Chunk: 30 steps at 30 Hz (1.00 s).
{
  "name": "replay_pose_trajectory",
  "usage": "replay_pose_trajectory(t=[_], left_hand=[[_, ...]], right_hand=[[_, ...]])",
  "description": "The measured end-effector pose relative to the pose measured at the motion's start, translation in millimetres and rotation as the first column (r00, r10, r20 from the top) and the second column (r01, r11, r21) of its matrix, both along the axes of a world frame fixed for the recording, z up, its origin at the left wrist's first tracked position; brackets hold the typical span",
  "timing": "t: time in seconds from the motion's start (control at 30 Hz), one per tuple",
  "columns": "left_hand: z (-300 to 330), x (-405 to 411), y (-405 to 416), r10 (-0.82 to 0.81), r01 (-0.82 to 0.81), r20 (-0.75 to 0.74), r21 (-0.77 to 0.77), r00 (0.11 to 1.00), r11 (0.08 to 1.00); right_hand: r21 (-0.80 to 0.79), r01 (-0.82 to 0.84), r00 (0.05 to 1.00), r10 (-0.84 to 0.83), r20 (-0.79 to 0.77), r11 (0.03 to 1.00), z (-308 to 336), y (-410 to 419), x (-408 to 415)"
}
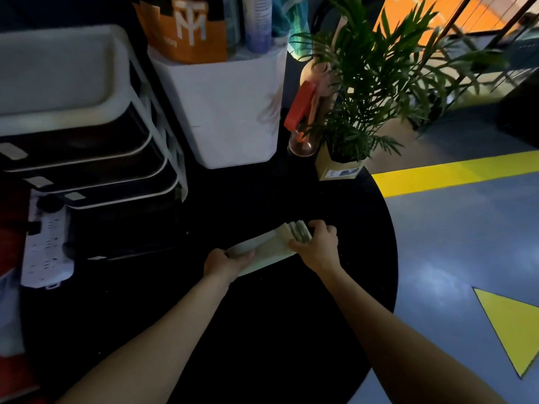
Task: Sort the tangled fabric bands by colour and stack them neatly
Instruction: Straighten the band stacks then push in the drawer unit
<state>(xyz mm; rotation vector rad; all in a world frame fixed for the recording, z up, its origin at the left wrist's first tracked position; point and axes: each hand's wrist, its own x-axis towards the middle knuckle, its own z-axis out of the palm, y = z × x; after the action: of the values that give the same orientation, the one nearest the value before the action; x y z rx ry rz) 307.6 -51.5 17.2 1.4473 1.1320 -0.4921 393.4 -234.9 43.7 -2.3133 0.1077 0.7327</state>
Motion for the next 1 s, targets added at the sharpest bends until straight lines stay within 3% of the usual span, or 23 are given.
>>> replay_pose_trajectory(t=[0.1,0.23,0.63,0.8,1.0], left_hand=[[-6.9,-2.0,2.7,0.003,-0.004,0.025,0.018,1.0,1.0],[-10.4,-3.4,1.8,0.031,-0.033,0.059,0.023,0.998,0.999],[-3.9,-10.7,0.3,0.031,-0.025,0.105,-0.06,0.994,0.998],[0.0,-15.3,-1.2,0.072,-0.043,0.146,-0.192,0.987,0.98],[-0.8,-19.9,-3.7,0.065,-0.04,0.169,-0.148,0.983,0.988]], right_hand=[[0.07,0.026,0.987,-0.015,-0.16,0.997,1.1,-0.9,7.4],[0.085,-0.022,0.979,0.039,-0.201,0.996,-1.0,-1.6,11.6],[0.166,0.099,0.931,-0.032,-0.364,0.981,-6.0,-3.8,10.6],[0.175,0.087,0.946,-0.026,-0.325,0.981,-6.8,-6.6,4.0],[0.185,0.063,0.976,-0.022,-0.217,0.981,-9.2,-12.8,-9.7]])
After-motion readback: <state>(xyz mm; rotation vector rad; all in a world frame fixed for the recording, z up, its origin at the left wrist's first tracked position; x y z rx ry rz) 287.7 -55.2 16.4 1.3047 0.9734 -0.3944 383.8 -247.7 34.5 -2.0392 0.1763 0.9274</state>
